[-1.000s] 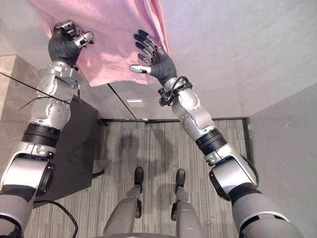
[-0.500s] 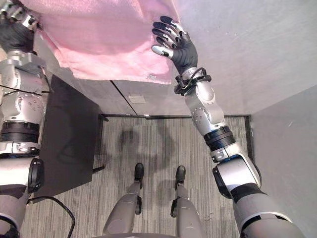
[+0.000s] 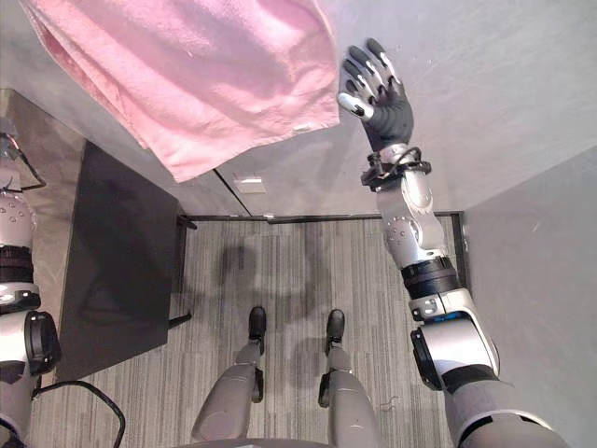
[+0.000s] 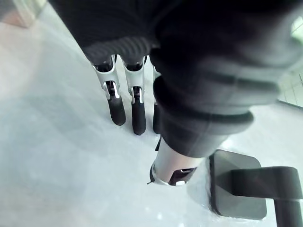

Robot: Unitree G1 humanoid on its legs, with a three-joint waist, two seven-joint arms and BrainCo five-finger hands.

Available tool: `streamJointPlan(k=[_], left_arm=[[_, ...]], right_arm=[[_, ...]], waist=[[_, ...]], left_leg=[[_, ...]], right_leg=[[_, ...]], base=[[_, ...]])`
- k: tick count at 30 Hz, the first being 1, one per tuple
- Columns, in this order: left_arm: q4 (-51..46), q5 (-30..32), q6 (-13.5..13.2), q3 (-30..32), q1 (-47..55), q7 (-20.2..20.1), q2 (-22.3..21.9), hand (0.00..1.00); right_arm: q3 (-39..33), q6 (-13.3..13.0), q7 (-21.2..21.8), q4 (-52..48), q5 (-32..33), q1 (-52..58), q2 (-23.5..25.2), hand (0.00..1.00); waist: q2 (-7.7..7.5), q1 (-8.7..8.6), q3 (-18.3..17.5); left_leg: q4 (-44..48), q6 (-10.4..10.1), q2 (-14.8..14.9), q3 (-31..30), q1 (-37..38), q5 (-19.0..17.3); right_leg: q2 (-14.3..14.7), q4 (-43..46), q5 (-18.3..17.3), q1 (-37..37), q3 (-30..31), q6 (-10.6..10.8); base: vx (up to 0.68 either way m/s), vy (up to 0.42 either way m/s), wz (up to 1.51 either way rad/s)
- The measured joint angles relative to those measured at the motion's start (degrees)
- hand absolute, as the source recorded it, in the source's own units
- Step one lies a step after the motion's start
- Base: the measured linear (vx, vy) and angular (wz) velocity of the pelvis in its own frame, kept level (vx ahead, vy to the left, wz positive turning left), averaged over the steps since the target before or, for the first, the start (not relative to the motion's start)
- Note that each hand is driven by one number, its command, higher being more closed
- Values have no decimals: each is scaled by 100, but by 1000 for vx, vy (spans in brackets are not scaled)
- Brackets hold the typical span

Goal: Organize washtable

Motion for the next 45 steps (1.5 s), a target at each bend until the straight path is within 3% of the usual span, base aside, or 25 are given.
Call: streamJointPlan(k=[6,10,13,18,21,23,27,31,37,45], left_arm=[[-1,-1,1,162,356,-23,1,0],[-8,3,10,759,937,-24,1,0],[-42,18,15,1198,1336,11,2,0],[-660,468,127,1215,1559,-44,142,0],[-1457,655,157,598,1683,-226,128,0],[-2215,776,162,216,1820,-297,-174,0],[-2899,751,117,-270,2139,-562,-631,0],[-3415,519,142,-843,2454,-967,-799,0],[-3470,323,299,-1386,2718,-1416,-1000,0],[-3092,311,417,-1850,2761,-1424,-1029,0]], right_arm=[[-535,-14,-4,-227,5,680,0,0],[-1574,-14,-67,-208,-150,1577,3,0],[-2265,-10,-383,-146,-208,2153,4,0],[-2457,9,-414,-360,-248,2475,-7,0],[-2226,12,-258,-1037,-248,2459,0,0],[-1863,10,-100,-1585,-248,2446,5,0],[-1220,-11,216,-2051,-262,2167,71,0],[-484,16,471,-2073,-259,1986,87,0],[218,188,740,-2070,-241,1986,51,0],[1295,271,886,-1853,-244,1765,-156,0]], waist=[[-74,-11,34],[-101,-15,23],[-120,-47,12],[-300,-158,-163],[-298,-157,-352],[-250,-143,-608],[-94,-126,-864],[8,-111,-1025],[77,-133,-1093],[121,-127,-1179]], left_leg=[[0,0,10,22,91,-1],[0,1,8,25,137,-3],[0,-3,11,28,336,-41],[-5,-17,45,14,508,-134],[-7,-18,39,-70,525,-131],[-39,4,17,-152,560,-104],[-43,5,-45,-206,709,-103],[-45,10,-74,-219,742,-106],[-46,21,-58,-153,832,-130],[-43,2,-22,-110,652,-141]], right_leg=[[11,-2,26,69,16,0],[5,-3,19,110,6,8],[3,-6,-7,291,13,19],[-7,-26,-108,491,-6,16],[-15,-25,-120,568,-78,30],[-37,-5,-160,664,-198,38],[-69,-4,-207,850,-277,52],[-112,-3,-271,895,-324,76],[-127,-5,-270,957,-286,73],[-94,-26,-210,740,-179,38]], base=[[-62,-1,-4],[-48,9,0],[-24,15,-3],[-53,0,1],[-68,-4,18],[-35,8,27],[-9,12,13],[-10,10,5],[-17,1,-5],[-15,-10,-5]])
